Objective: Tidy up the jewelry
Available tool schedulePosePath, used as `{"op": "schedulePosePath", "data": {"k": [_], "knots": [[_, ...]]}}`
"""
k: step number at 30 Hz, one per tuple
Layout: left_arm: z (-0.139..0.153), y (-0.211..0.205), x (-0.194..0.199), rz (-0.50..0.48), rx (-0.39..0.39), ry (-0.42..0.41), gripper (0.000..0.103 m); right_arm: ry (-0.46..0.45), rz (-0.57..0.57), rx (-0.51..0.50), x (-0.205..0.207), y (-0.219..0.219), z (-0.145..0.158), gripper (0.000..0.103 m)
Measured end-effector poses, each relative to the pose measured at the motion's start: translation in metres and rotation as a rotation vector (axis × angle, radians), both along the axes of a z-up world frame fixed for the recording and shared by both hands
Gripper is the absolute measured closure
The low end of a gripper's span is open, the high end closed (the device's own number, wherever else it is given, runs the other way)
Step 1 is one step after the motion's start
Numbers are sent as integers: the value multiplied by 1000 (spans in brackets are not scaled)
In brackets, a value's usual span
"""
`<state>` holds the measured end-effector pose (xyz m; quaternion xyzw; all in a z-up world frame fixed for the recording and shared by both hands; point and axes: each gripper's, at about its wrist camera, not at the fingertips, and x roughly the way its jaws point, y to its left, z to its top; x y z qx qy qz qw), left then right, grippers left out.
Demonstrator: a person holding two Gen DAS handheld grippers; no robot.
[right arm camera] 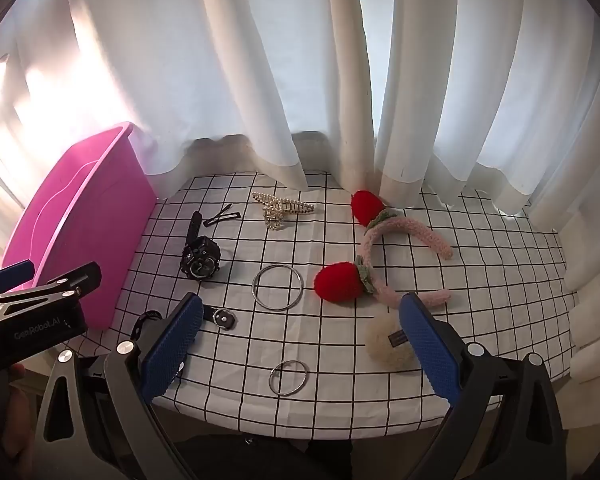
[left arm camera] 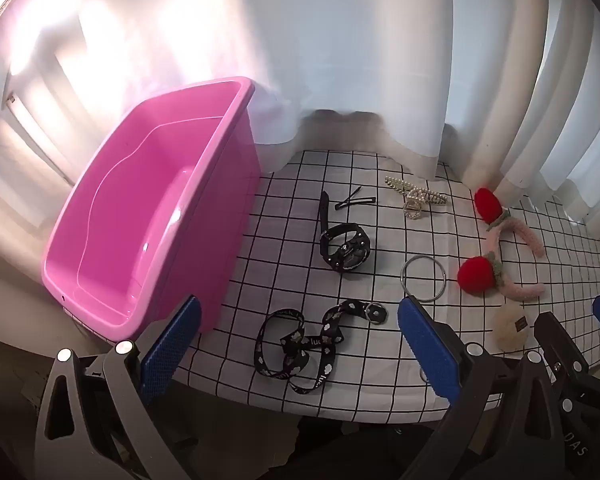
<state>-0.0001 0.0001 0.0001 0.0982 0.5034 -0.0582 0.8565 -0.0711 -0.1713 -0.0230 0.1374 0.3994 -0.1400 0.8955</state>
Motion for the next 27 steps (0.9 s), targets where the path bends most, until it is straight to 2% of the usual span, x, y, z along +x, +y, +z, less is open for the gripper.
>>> {"op": "schedulePosePath", "data": {"k": [27], "knots": [[-3, -4, -3, -17, -2, 3, 6, -2, -5, -11, -1, 2, 2, 9]]}}
